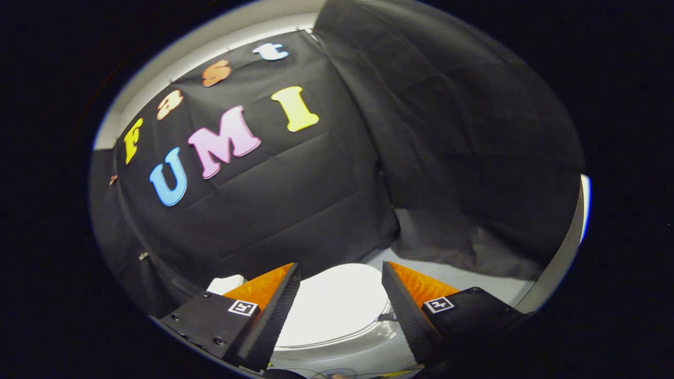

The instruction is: Open the toilet lid.

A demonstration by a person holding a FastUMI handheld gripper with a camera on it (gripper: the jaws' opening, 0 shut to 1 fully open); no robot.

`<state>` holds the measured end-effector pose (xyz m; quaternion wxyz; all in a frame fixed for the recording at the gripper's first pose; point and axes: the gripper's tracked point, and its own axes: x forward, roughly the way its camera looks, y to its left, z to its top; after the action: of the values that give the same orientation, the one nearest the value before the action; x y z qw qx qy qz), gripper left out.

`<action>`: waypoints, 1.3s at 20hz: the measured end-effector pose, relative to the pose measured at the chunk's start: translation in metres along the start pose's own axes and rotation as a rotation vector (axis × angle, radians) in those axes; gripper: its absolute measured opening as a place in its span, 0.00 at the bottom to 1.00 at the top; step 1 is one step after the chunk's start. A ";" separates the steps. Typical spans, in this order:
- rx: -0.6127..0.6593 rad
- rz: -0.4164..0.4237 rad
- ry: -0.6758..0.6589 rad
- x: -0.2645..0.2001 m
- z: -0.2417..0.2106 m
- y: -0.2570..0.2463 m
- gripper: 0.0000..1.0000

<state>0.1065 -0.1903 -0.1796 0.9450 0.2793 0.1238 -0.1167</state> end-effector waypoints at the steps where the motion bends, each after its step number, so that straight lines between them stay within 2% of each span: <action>1: 0.048 -0.020 0.025 0.011 -0.008 -0.017 0.99; 8: 0.347 -0.124 0.180 0.075 -0.081 -0.109 0.98; 11: 0.430 -0.146 0.249 0.094 -0.114 -0.142 0.97; 16: 0.571 -0.147 0.346 0.125 -0.169 -0.164 0.97; 21: 0.648 -0.126 0.417 0.143 -0.210 -0.172 0.97; 22: 0.663 -0.117 0.435 0.145 -0.218 -0.165 0.93; 25: 0.708 -0.089 0.455 0.153 -0.229 -0.157 0.74; 26: 0.718 -0.093 0.462 0.155 -0.232 -0.158 0.58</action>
<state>0.1680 -0.2135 -0.4936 0.7290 0.6034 0.2964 -0.1292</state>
